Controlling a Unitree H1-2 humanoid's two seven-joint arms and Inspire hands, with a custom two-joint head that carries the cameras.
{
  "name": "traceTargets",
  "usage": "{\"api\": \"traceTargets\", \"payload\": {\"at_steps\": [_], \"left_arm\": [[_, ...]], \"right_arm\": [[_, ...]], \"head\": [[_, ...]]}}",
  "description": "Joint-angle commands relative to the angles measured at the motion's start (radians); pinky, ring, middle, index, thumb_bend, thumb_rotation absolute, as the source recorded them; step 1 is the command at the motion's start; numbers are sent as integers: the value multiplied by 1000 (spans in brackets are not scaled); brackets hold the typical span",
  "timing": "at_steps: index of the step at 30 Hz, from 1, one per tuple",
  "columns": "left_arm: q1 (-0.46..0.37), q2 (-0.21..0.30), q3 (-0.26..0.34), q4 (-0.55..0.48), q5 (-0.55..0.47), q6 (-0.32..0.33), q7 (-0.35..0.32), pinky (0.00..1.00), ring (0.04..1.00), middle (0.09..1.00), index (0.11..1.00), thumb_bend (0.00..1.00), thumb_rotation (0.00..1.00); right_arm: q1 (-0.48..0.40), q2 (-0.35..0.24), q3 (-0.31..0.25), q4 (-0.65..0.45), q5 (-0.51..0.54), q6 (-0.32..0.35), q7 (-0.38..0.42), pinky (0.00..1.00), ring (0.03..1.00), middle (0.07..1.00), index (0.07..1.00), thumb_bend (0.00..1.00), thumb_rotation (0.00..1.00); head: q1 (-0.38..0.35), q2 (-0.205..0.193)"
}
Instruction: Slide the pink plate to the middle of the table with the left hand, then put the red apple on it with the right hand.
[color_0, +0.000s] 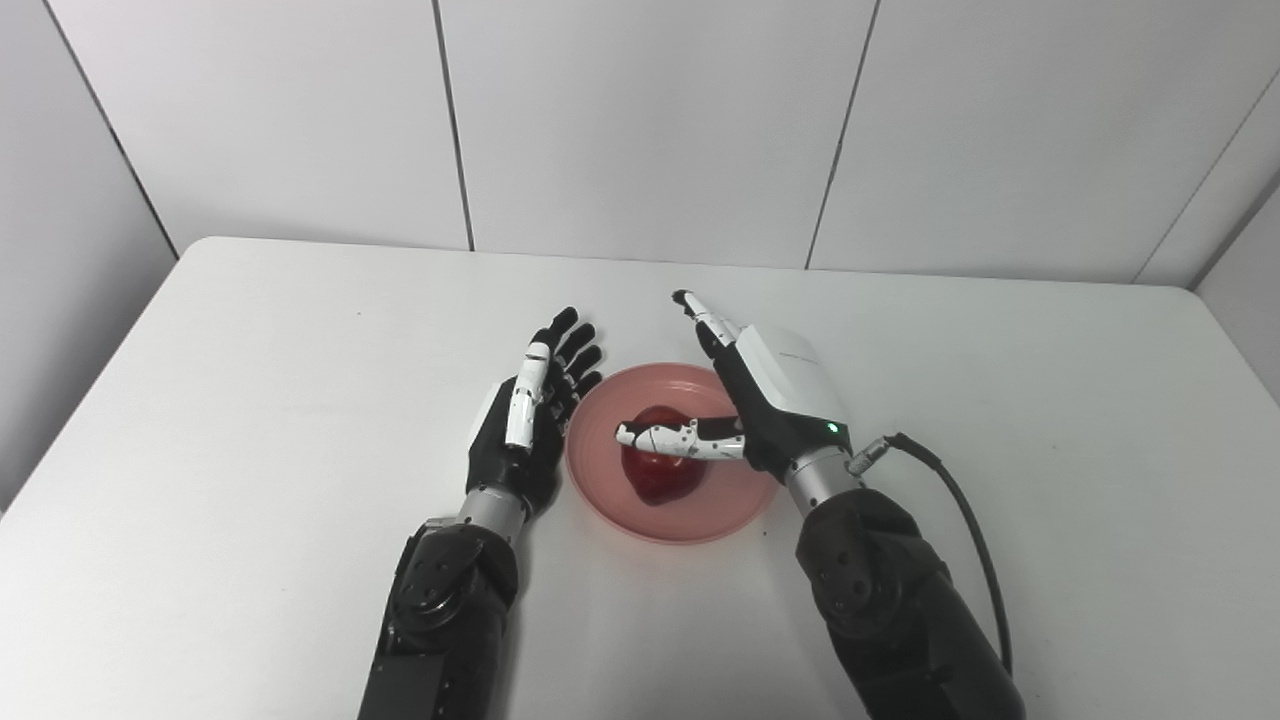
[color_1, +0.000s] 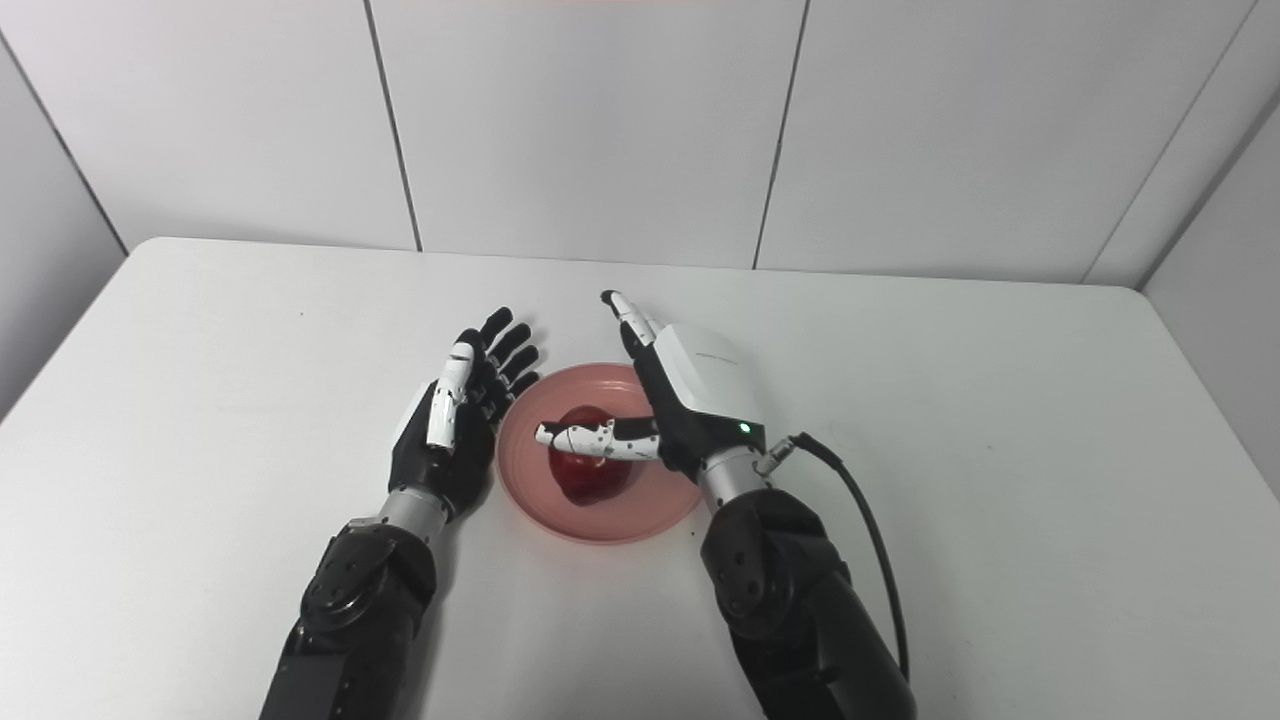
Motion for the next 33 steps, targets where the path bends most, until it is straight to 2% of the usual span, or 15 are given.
{"api": "traceTargets", "payload": {"at_steps": [1,5,8,10,13,20,26,29,32,33], "left_arm": [[3,1,4,18,-6,21,4,939,952,951,931,381,1000],[2,-6,11,19,-12,20,6,925,940,941,917,379,1000],[3,-4,8,15,-10,27,10,922,936,942,918,381,1000],[4,-1,5,17,-6,23,8,932,940,949,930,381,1000],[6,2,3,18,-3,15,5,936,940,948,930,375,1000],[9,6,3,10,-6,18,1,943,942,951,936,376,1000],[11,10,4,6,-5,17,0,941,940,950,938,378,1000],[11,12,5,4,-6,17,1,941,938,949,935,384,1000],[13,16,5,1,-5,13,-2,940,938,949,934,389,1000],[14,16,6,0,-6,13,-2,938,938,948,932,389,1000]], "right_arm": [[-21,7,-26,-51,27,-51,-37,870,921,944,970,1000,724],[-7,22,-70,-88,80,-43,-52,848,923,949,970,1000,789],[9,25,-121,-115,156,-72,-77,835,919,954,975,1000,833],[18,19,-146,-130,171,-86,-105,827,916,960,976,1000,942],[32,20,-188,-130,195,-120,-162,847,928,960,966,1000,996],[93,18,-277,-102,278,-170,-250,841,920,951,967,952,1000],[140,25,-299,-68,313,-195,-293,840,918,939,952,937,1000],[164,37,-306,-44,337,-218,-320,845,912,926,940,963,1000],[181,44,-316,2,392,-278,-337,861,919,927,938,901,1000],[185,45,-319,16,414,-299,-340,850,922,936,940,853,1000]], "head": [[-2,-1],[-6,0],[-7,0],[-9,-1],[-13,-2],[-15,-3],[-23,-6],[-21,-7],[-22,-10],[-22,-10]]}}
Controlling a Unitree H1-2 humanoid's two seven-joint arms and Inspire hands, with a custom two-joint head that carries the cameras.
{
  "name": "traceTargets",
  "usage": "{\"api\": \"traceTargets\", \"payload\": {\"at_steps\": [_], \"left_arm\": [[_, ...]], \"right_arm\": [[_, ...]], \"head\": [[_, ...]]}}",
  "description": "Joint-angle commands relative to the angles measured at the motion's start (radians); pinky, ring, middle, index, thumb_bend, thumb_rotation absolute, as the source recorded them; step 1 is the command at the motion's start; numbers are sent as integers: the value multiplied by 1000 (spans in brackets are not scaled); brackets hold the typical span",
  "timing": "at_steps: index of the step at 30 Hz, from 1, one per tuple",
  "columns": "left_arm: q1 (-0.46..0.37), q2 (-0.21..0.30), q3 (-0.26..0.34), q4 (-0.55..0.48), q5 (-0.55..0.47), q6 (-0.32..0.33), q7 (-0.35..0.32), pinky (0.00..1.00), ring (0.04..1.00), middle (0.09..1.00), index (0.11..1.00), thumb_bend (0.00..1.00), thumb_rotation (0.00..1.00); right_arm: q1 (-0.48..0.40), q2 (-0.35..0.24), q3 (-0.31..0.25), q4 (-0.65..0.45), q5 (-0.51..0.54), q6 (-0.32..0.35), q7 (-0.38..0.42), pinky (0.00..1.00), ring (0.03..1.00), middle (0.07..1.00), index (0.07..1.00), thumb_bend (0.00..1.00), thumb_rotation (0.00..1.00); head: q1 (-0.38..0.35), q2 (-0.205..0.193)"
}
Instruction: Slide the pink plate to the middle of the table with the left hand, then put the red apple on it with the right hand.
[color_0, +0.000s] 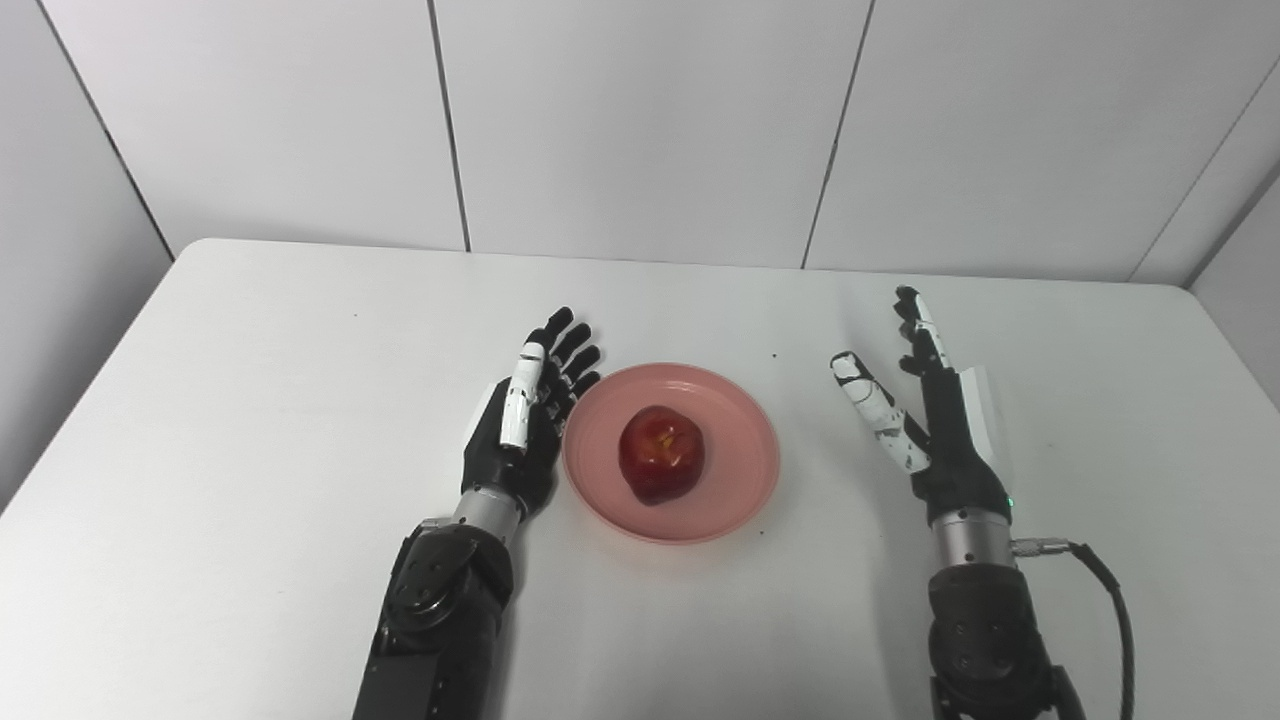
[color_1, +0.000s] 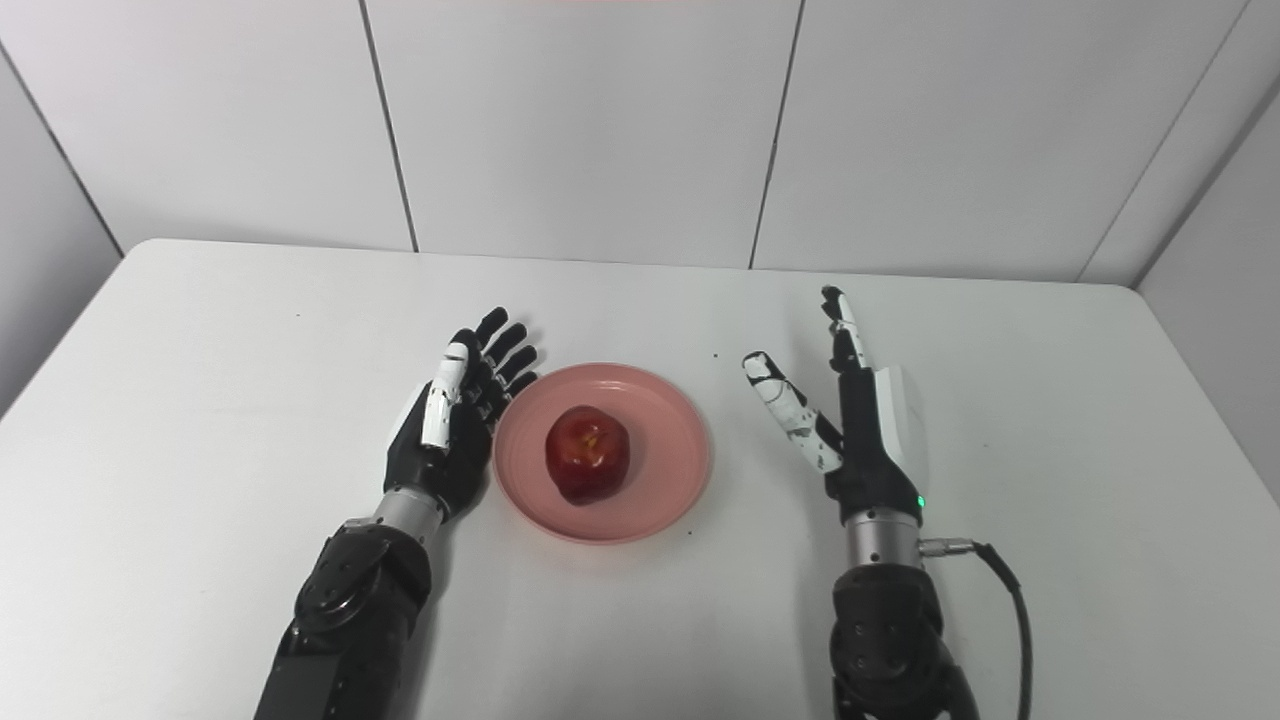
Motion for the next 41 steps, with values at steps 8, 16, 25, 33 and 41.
{"api": "traceTargets", "payload": {"at_steps": [8,16,25,33,41], "left_arm": [[23,16,-4,-17,5,7,-7,949,948,959,943,395,1000],[33,22,-5,-21,5,2,-12,948,952,963,947,392,1000],[35,21,-5,-16,8,-5,-10,947,951,962,948,395,1000],[38,16,-4,-27,1,9,-8,953,955,965,949,389,1000],[37,16,-7,-27,7,9,-5,955,954,964,948,387,1000]], "right_arm": [[-6,72,-61,97,243,-131,-8,879,922,936,931,479,1000],[-10,72,-60,127,288,-144,-2,893,927,936,931,303,1000],[-12,71,-60,128,307,-152,0,903,924,930,935,258,1000],[-12,68,-55,123,305,-147,0,900,928,932,931,260,1000],[-14,70,-57,126,311,-140,-1,907,927,930,932,246,990]], "head": [[1,-4],[3,1],[2,0],[5,4],[8,3]]}}
